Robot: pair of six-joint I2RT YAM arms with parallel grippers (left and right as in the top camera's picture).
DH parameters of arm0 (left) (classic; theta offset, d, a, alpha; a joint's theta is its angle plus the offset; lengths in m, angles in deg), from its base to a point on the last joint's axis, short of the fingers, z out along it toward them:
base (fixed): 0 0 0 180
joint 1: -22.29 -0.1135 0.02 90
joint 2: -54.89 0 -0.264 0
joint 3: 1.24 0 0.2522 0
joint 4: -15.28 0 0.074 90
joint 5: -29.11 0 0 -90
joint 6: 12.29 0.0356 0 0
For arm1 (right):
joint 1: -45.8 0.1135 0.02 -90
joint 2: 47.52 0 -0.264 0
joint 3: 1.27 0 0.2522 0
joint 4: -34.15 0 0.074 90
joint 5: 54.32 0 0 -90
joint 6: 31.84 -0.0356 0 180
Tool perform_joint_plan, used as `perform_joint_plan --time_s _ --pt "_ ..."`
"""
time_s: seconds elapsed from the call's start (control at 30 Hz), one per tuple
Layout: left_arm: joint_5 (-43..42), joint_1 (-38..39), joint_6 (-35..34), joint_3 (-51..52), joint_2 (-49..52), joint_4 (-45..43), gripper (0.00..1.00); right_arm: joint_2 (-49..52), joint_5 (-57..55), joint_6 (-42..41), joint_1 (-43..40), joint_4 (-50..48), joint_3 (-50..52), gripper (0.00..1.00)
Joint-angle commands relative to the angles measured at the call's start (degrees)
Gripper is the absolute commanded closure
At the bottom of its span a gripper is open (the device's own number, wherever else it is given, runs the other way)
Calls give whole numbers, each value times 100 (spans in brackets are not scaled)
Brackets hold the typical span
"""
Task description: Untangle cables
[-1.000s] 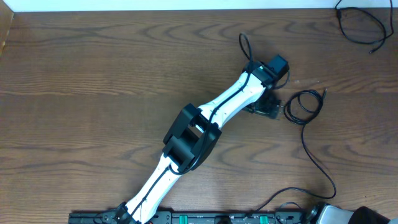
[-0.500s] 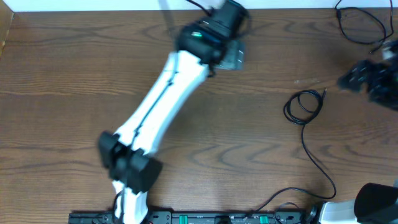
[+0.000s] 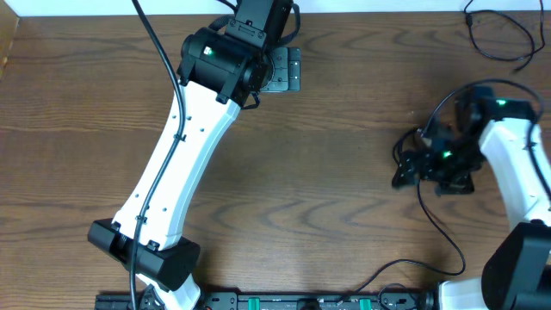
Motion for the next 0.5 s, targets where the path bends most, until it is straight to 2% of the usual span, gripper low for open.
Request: perform_joint_plan --time_s 0.0,0.17,0.3,0.4,0.47 --pt "-9 -24 -35 -46 -42 28 6 -52 -1305 -1873 638 28 269 1" --pt "-9 -24 -35 -46 -42 28 6 -52 -2087 -3373 1355 127 588 1" --pt "-9 -24 -37 -46 -42 28 6 -52 -2317 -3886 1703 7 1049 1" --pt "-11 -24 -55 -46 -42 28 6 -52 -2321 -3915 1725 -286 1423 1" --pt "-11 -24 -55 -46 -42 28 6 -52 -2529 -4404 1722 -348 1547 1"
